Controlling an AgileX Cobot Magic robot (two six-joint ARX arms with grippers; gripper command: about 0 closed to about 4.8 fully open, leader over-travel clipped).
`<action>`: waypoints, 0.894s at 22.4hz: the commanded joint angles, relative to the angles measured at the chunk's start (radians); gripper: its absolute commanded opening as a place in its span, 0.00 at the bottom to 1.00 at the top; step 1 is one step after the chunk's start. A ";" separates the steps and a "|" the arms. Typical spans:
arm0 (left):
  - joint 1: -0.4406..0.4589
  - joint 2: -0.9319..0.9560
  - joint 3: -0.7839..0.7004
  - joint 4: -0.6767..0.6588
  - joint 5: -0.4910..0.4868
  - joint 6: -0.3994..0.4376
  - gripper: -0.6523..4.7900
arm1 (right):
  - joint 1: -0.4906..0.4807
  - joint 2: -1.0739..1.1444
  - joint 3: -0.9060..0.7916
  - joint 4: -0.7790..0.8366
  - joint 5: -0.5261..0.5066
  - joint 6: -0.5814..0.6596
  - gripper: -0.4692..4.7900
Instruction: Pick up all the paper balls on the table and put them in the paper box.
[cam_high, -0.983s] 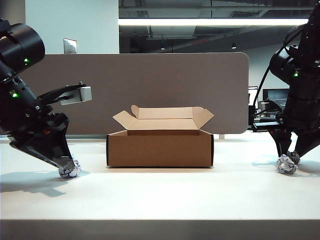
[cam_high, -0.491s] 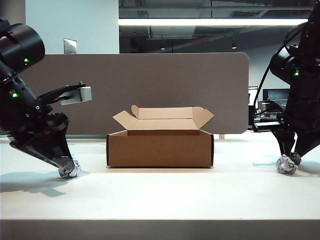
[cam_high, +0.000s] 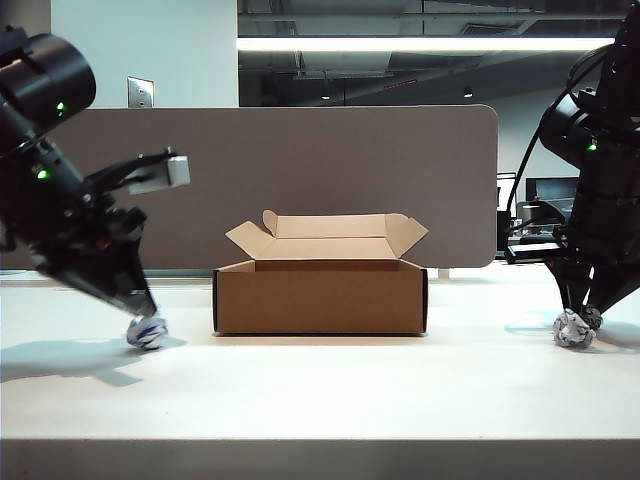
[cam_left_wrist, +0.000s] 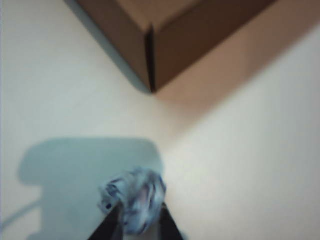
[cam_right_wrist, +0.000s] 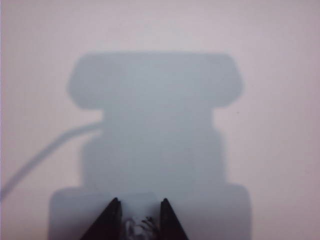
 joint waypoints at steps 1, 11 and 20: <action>0.002 -0.003 0.035 -0.016 0.008 -0.003 0.27 | 0.000 -0.005 0.003 -0.001 0.003 -0.002 0.31; 0.002 -0.002 0.093 -0.089 0.013 -0.003 0.40 | 0.000 -0.005 0.003 -0.001 0.003 -0.002 0.31; 0.002 0.093 0.093 -0.047 0.069 -0.018 0.47 | 0.000 -0.005 0.003 -0.008 0.003 -0.003 0.31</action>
